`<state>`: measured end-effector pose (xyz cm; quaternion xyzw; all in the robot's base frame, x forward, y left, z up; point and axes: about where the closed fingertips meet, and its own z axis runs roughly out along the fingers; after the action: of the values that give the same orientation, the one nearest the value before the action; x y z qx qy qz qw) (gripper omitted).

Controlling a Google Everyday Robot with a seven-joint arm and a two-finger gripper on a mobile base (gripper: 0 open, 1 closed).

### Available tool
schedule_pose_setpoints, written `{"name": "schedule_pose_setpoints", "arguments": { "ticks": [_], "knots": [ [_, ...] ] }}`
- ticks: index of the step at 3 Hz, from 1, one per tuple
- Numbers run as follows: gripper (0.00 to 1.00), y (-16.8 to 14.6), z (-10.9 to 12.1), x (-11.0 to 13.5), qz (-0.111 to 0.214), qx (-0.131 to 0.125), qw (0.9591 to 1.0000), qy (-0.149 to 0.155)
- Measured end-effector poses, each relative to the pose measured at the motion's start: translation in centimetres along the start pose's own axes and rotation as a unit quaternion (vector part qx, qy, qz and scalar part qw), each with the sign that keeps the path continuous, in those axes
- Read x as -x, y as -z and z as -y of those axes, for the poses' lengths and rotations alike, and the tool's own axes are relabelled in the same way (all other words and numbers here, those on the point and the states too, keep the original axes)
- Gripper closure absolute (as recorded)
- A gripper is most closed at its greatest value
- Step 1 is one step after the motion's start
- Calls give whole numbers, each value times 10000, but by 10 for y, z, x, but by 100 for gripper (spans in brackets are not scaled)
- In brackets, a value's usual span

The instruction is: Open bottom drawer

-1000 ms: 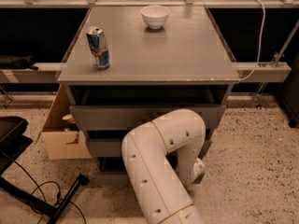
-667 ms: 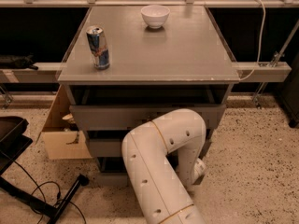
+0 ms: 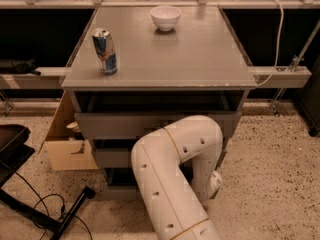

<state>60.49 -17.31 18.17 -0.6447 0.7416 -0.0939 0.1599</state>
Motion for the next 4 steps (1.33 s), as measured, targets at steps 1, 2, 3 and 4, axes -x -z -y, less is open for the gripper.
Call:
{"name": "schedule_pose_setpoints", "arguments": {
  "ticks": [1, 2, 3, 4],
  "knots": [
    [100, 17, -13, -9, 24, 57, 10000, 48],
    [100, 25, -14, -7, 112, 52, 9999, 86],
    [100, 92, -14, -18, 615, -233, 9967, 479],
    [100, 157, -56, -50, 709, -79, 9952, 665]
  ]
}}
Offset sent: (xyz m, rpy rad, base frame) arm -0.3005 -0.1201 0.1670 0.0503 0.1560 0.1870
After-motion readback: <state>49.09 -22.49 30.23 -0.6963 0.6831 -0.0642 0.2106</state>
